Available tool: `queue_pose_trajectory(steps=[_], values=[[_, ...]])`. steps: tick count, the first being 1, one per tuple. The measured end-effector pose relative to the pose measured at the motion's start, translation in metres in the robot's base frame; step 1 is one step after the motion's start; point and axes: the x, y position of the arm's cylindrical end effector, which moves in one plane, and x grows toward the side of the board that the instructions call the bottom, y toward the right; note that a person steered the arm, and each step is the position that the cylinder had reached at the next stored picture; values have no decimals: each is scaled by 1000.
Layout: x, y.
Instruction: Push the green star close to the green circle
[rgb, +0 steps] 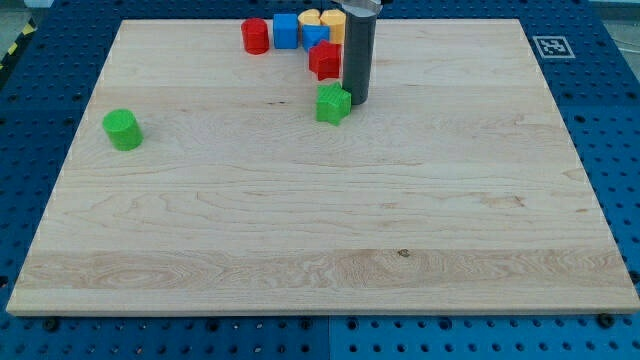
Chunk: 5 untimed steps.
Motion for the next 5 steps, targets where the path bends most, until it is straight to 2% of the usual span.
queue_pose_trajectory(steps=[1, 3, 4, 5], values=[[0, -22], [0, -105], [16, -67], [10, -33]])
